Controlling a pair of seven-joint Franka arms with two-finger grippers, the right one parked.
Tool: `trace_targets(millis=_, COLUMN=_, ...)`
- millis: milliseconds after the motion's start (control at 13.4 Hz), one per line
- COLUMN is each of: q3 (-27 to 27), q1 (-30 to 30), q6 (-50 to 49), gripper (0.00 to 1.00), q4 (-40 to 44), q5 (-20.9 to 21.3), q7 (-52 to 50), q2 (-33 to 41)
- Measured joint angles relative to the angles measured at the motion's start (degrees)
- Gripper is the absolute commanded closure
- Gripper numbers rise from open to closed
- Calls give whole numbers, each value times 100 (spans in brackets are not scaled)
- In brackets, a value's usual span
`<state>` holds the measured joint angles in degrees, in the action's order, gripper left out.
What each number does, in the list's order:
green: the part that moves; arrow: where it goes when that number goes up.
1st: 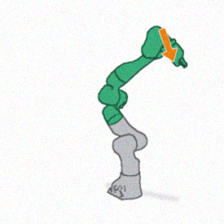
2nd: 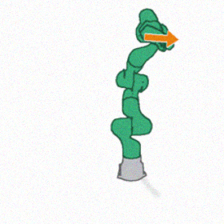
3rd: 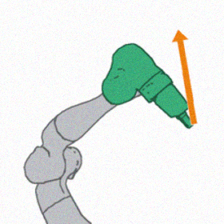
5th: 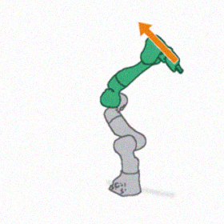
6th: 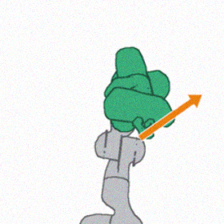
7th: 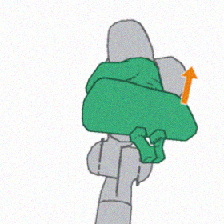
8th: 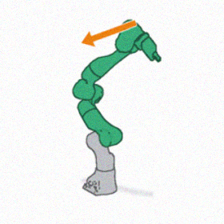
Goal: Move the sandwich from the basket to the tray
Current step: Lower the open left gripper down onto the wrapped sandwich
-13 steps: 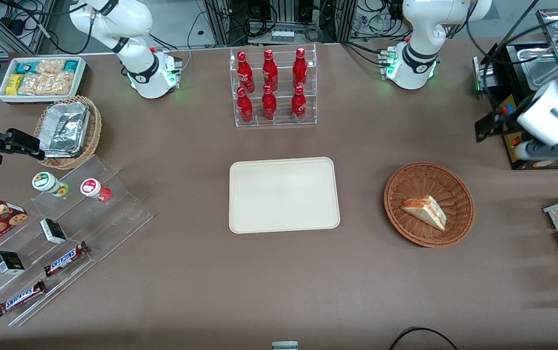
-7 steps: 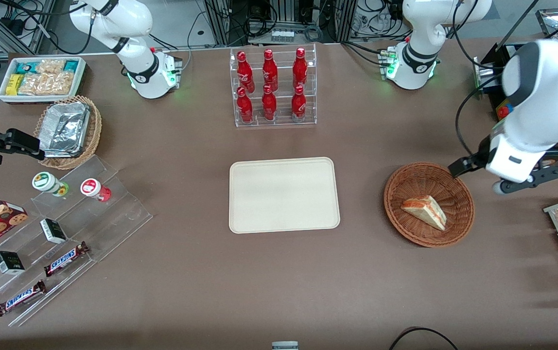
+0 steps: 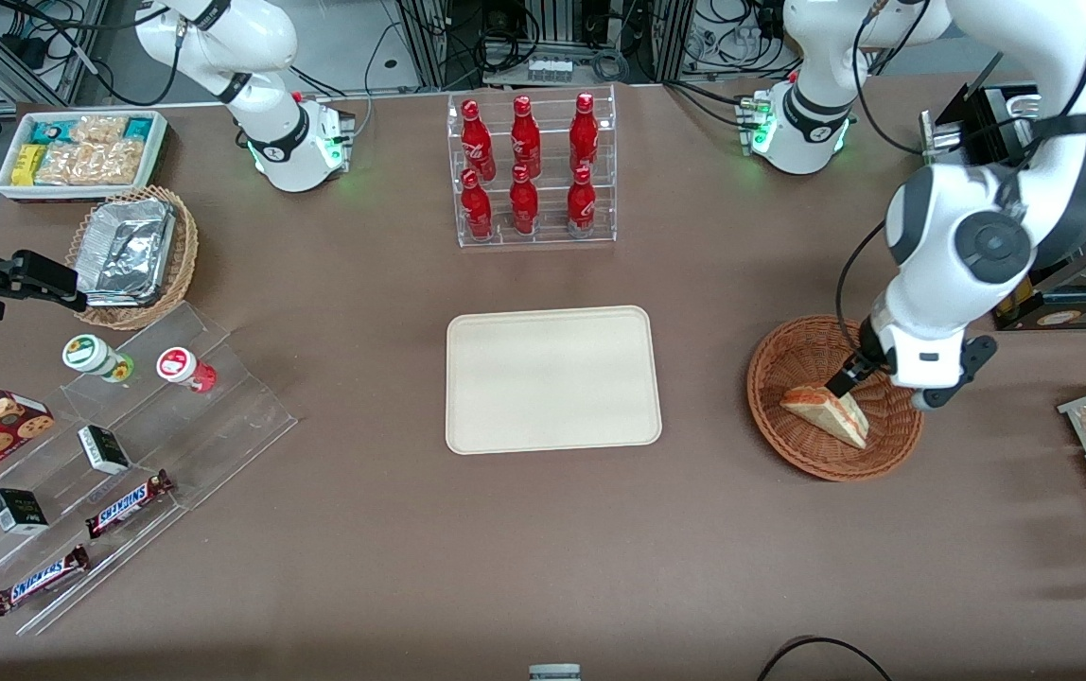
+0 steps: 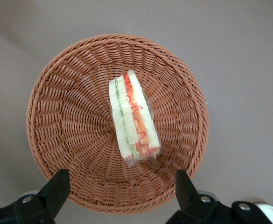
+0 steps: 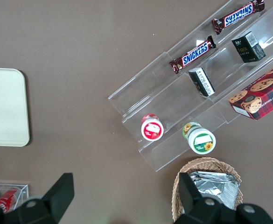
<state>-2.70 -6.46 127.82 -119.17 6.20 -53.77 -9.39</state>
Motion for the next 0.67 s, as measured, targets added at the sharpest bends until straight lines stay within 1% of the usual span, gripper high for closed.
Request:
trace_targets(millis=224, q3=11, q1=2, q6=160, gripper=0, q4=0, q5=198, q7=-60, q2=-315)
trace_targets(millis=673, q3=61, q1=26, q6=969, gripper=0, q4=-209, q5=245, q7=-89, q2=-730)
